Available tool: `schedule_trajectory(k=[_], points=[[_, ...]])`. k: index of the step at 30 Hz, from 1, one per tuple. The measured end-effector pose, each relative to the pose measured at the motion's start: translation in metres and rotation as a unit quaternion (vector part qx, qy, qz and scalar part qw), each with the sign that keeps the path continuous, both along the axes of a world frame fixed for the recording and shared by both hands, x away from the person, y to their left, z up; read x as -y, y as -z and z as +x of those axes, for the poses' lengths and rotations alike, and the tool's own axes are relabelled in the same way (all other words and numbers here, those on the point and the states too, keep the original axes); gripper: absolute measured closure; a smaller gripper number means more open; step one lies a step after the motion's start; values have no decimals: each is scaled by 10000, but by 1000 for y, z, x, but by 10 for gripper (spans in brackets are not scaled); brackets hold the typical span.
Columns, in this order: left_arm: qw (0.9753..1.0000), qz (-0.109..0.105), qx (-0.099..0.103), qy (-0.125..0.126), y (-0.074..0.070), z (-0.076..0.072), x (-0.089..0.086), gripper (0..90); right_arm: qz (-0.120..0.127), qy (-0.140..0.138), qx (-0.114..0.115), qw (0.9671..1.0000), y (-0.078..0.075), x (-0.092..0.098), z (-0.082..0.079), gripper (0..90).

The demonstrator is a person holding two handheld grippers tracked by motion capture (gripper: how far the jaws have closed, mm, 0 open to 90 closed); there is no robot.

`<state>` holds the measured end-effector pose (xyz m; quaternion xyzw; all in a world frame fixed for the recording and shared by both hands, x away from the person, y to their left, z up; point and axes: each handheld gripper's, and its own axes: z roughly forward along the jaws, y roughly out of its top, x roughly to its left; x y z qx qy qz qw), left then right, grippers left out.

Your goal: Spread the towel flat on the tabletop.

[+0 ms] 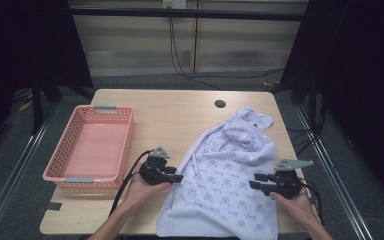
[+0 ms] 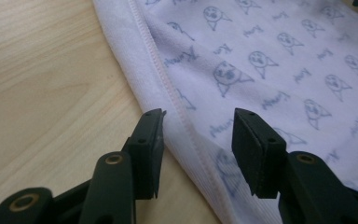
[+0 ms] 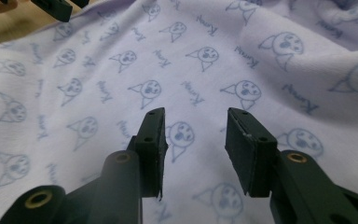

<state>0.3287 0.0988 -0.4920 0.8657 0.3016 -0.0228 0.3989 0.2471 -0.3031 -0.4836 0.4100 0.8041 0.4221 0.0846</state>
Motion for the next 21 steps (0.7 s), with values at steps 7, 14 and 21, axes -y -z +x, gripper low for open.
schedule_trajectory(k=[7, 14, 21], points=[[9995, -241, -176, -114, -1, -2, -14, 846, -394, -85, -95, 9991, 12, -9, 9, 573], [9975, -591, -386, -10, -12, -36, -41, 850, -624, -263, -120, 9976, 15, -15, 2, 746], [9930, -939, -698, 187, -13, -89, -69, 847, -458, -851, -593, 9935, 12, -18, -17, 889]])
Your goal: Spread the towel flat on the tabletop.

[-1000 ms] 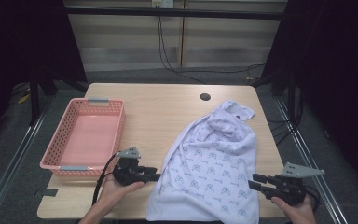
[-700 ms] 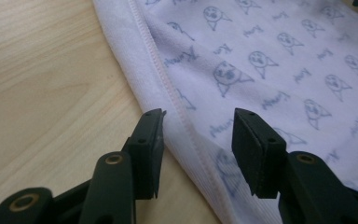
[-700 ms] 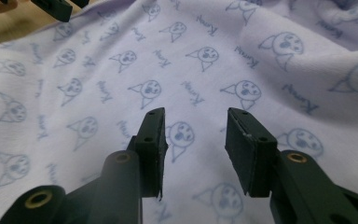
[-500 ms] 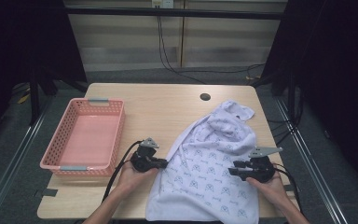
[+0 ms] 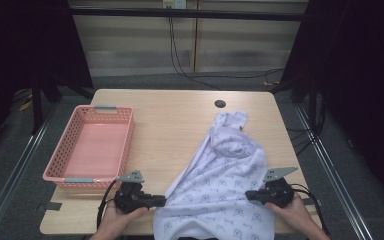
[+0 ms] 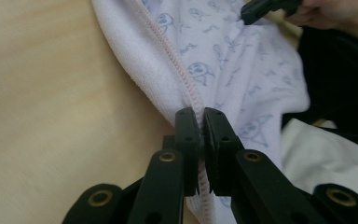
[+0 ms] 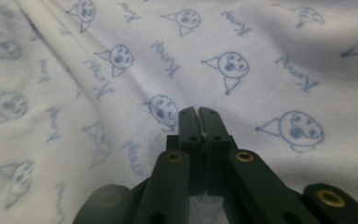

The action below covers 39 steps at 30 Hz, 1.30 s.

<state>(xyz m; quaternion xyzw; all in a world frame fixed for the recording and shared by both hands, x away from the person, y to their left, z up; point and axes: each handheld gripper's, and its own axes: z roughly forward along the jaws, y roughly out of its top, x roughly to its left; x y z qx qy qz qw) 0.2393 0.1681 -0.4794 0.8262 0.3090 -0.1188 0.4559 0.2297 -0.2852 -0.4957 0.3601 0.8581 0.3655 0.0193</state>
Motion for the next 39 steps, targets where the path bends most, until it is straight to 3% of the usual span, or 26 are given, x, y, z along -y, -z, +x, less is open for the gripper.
schedule_trajectory(k=[1, 4, 7, 8, 10, 12, 14, 15, 18, 21, 23, 24, 25, 26, 27, 30, 31, 32, 34, 35, 38, 39], points=[[9999, -39, -81, 69, 1, -5, -3, 844, -6, -98, -63, 9999, -1, 0, -4, 890], [10000, 74, 23, 17, 2, -13, -7, 826, -13, -303, -67, 9995, -5, 0, -16, 888], [9999, 57, 62, -69, -1, -6, -5, 745, 144, -213, 56, 9997, -12, 5, -22, 837], [9996, 115, 241, -39, -3, -4, -2, 745, 169, -155, 120, 9997, -13, 8, -22, 791], [9990, 192, 396, 58, -6, 2, 9, 728, 262, 71, 238, 9993, -15, 12, -20, 730], [9980, 250, 576, 74, -8, 12, 21, 724, 264, 220, 372, 9987, -18, 15, -14, 684], [9981, 188, 574, 145, -10, 25, 37, 718, 304, 436, 534, 9972, -23, 17, -4, 665], [9974, 188, 684, 159, -10, 31, 44, 717, 338, 544, 644, 9959, -25, 17, 1, 649], [9973, 126, 674, 248, -7, 53, 67, 715, 394, 822, 842, 9923, -31, 20, 20, 638], [9958, 339, 764, 381, 2, 69, 86, 704, 424, 1130, 1007, 9876, -34, 23, 41, 615], [9951, 576, 710, 378, 11, 77, 94, 725, 491, 1342, 1083, 9838, -35, 26, 54, 597], [9928, 779, 809, 408, 15, 78, 96, 751, 470, 1395, 1104, 9829, -35, 26, 60, 583], [9896, 1021, 906, 457, 20, 76, 95, 795, 386, 1506, 1152, 9811, -35, 26, 65, 560], [9896, 1021, 906, 457, 20, 76, 95, 861, 386, 1506, 1152, 9811, -35, 26, 65, 560], [9905, 921, 922, 440, 22, 75, 94, 861, 373, 1570, 1156, 9801, -33, 27, 72, 561], [9902, 1040, 827, 433, 19, 70, 85, 878, 291, 1620, 1081, 9804, -27, 25, 80, 574], [9917, 958, 763, 391, 21, 67, 80, 878, 259, 1579, 1012, 9819, -23, 24, 82, 615], [9915, 976, 764, 404, 20, 65, 76, 878, 195, 1539, 937, 9834, -20, 21, 83, 679], [9927, 921, 658, 423, 21, 61, 68, 876, 177, 1369, 883, 9865, -19, 17, 80, 871], [9930, 898, 630, 438, 21, 59, 64, 874, 152, 1329, 890, 9870, -19, 16, 77, 900], [9938, 884, 527, 413, 20, 51, 54, 862, 169, 1272, 945, 9872, -23, 20, 69, 900], [9934, 907, 525, 472, 19, 49, 53, 852, 246, 1275, 985, 9866, -25, 22, 69, 845]])
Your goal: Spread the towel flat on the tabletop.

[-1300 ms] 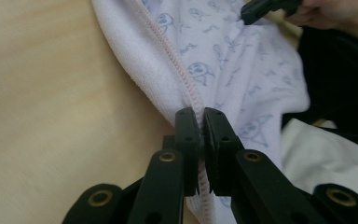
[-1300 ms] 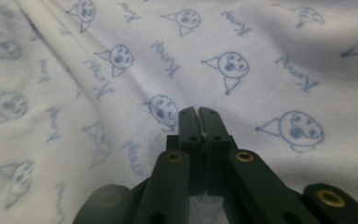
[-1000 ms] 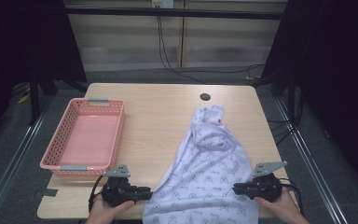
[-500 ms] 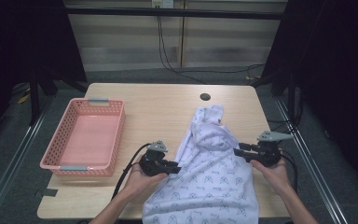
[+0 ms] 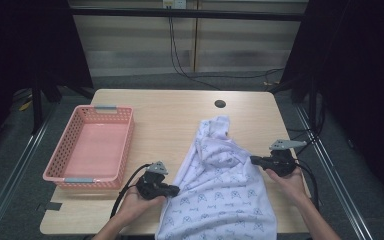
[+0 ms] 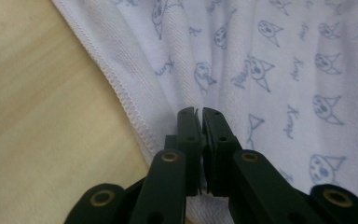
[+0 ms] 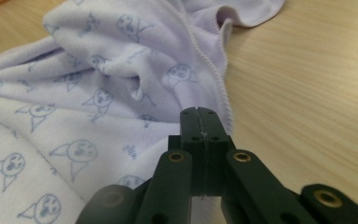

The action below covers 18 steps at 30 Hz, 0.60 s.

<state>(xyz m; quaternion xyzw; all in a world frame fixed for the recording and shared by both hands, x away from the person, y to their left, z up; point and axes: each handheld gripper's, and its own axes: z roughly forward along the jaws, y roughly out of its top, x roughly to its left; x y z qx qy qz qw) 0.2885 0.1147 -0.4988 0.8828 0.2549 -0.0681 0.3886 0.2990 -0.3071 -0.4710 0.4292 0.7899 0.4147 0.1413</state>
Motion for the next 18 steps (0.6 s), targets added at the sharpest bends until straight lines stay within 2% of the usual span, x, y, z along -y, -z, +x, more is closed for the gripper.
schedule_trajectory(k=[2, 3, 4, 6, 9, 10, 11, 13, 15, 16, 17, 18], points=[[9999, 38, -118, 10, -1, -5, -1, 848, 55, 121, 36, 9999, -2, 1, 4, 668], [9999, 0, -171, 18, -1, -8, -2, 849, 76, 145, 54, 9999, -3, 0, 8, 632], [9996, 5, -241, 115, -1, -10, -4, 849, 187, 69, 29, 9998, -3, -1, 11, 611], [9988, -149, -428, 196, 1, -13, -6, 827, 160, 49, 2, 9999, -2, -8, 16, 565], [9990, -184, -362, 175, -1, -10, -4, 776, 263, -116, -75, 9996, 2, -18, 26, 565], [9993, -199, -277, 175, -2, -7, 0, 739, 293, -139, -117, 9994, 4, -21, 29, 606], [9996, -133, -182, 170, -4, -4, 5, 703, 351, -184, -72, 9992, 5, -24, 29, 736], [9998, -154, -25, 140, -6, 4, 15, 669, 451, -313, -136, 9984, 8, -26, 29, 886], [9996, -260, 75, 5, -8, 14, 22, 656, 407, -326, -160, 9985, 8, -26, 26, 891], [9994, -288, 132, -166, -8, 25, 27, 651, 395, -355, -181, 9984, 7, -24, 22, 892], [9994, -288, 132, -166, -8, 25, 27, 644, 395, -355, -181, 9984, 7, -24, 22, 892], [9990, -295, 226, -245, -8, 29, 28, 644, 302, -398, -223, 9985, 6, -18, 14, 894]])
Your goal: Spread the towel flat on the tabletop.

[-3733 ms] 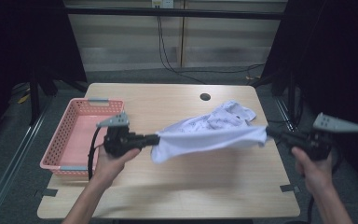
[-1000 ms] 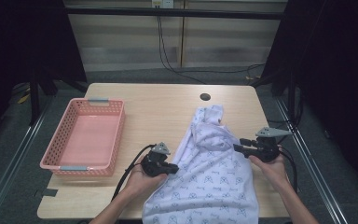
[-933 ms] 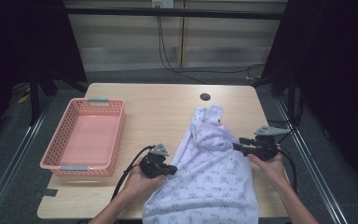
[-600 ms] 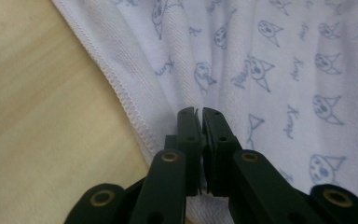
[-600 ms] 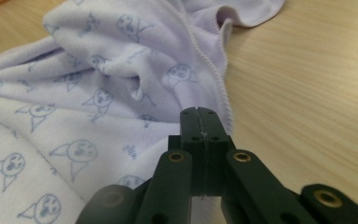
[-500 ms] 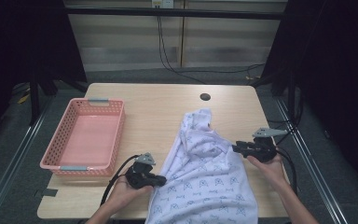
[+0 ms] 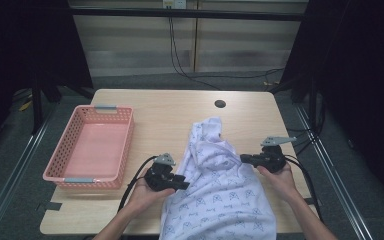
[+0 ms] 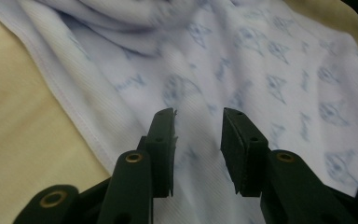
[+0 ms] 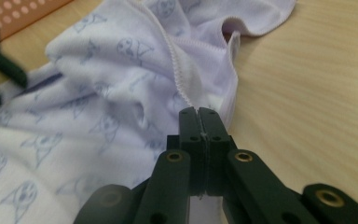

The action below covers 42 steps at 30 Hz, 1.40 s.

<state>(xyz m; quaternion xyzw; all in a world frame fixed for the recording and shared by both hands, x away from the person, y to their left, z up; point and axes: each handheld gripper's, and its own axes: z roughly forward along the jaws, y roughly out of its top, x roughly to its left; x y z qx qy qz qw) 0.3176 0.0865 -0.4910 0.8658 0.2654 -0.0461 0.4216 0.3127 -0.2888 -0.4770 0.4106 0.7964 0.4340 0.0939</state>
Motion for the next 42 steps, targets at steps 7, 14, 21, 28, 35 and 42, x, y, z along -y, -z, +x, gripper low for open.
schedule_trajectory(k=[7, 14, 21, 28, 35, 42], points=[[9994, 286, 81, -187, 8, 4, -7, 676, -201, 145, -219, 9995, 3, 34, -36, 899], [9991, 417, 43, 19, 5, -31, -22, 691, -247, 293, -405, 9984, 6, 63, -69, 900], [9973, 479, -356, 432, 0, -76, -38, 709, -352, -30, -434, 9984, 4, 53, -98, 898], [9987, 114, -292, 401, -4, -68, -39, 690, -103, -87, -229, 9996, -8, 39, -95, 774], [9998, -136, -89, 96, -8, -26, -13, 685, 222, -229, 37, 9995, -25, 9, -51, 705], [9996, 212, -135, -101, 9, -5, 8, 684, 15, -319, -15, 9995, -17, -28, -21, 605]])
